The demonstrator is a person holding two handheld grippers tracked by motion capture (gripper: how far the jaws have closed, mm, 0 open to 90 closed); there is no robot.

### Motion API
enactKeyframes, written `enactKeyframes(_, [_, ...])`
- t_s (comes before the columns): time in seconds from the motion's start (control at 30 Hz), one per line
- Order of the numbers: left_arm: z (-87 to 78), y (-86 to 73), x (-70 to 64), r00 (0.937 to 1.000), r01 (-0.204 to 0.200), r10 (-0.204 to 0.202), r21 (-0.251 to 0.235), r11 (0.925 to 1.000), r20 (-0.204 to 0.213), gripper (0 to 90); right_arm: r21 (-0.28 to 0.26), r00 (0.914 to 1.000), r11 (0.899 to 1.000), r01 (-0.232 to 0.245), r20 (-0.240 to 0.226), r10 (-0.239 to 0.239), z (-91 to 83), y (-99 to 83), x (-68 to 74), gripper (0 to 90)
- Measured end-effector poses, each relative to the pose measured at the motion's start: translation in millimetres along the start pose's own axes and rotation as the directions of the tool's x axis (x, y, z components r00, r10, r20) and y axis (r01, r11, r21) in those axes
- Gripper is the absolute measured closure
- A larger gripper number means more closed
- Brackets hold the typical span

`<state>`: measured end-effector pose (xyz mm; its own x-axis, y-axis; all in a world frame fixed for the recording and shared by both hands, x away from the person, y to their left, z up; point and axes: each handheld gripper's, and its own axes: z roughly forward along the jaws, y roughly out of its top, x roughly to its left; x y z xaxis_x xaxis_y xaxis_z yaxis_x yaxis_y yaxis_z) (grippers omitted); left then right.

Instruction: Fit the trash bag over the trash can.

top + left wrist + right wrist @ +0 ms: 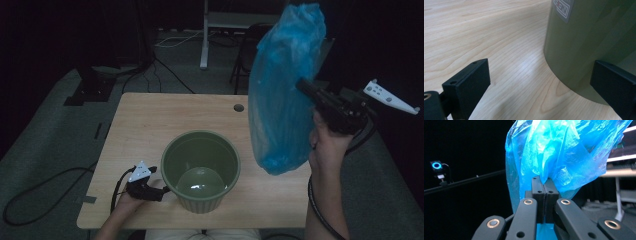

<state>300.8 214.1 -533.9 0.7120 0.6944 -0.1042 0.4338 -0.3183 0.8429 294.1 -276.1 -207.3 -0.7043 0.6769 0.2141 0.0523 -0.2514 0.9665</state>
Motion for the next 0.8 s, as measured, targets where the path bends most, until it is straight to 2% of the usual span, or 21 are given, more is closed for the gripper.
enactKeyframes(0.13, [4.7,2.5,-2.7,1.0000,-0.004,0.004,0.004,1.0000,0.004,3.3,-0.036,0.9983,0.999,0.033,-0.047,-0.035,16.5,18.5,21.1,90.0])
enactKeyframes(0.23, [10.3,5.5,-6.8,0.9998,-0.013,0.012,0.007,0.9999,0.018,3.3,-0.058,0.9954,0.998,0.031,-0.089,-0.036,28.5,27.8,31.9,90.0])
enactKeyframes(0.33, [13.4,5.6,-10.6,0.9996,-0.009,0.009,0.014,0.9999,0.028,3.3,-0.074,0.9929,0.997,0.019,-0.116,-0.028,40.5,29.0,38.4,90.0])
enactKeyframes(0.47, [14.3,0.9,-13.5,0.9992,-0.029,0.028,0.051,0.9982,0.028,3.3,-0.096,0.9899,0.995,0.005,-0.141,-0.018,55.2,14.8,44.1,90.0])
enactKeyframes(0.57, [12.7,-0.7,-13.3,0.9992,-0.028,0.027,0.057,0.9980,0.029,3.3,-0.089,0.9866,0.996,-0.019,-0.163,0.004,65.4,1.7,44.6,90.0])
enactKeyframes(0.6, [10.5,-1.3,-13.0,0.9993,-0.024,0.023,0.050,0.9985,0.028,3.3,-0.059,0.9864,0.998,-0.021,-0.164,0.011,75.8,-10.6,45.6,90.0])
enactKeyframes(0.73, [7.5,-1.3,-11.2,0.9995,-0.008,0.007,0.035,0.9993,0.029,3.3,-0.027,0.9846,0.999,-0.038,-0.172,0.033,87.8,-30.0,45.7,90.0])
enactKeyframes(0.77, [6.6,-1.8,-10.1,0.9996,-0.006,0.005,0.035,0.9994,0.026,3.3,-0.010,0.9831,0.999,-0.051,-0.177,0.048,95.2,-47.2,44.8,90.0])
enactKeyframes(0.8, [6.6,-1.8,-10.1,0.9996,-0.006,0.005,0.035,0.9994,0.026,3.3,-0.010,0.9831,0.999,-0.051,-0.177,0.048,95.2,-47.2,44.8,90.0])
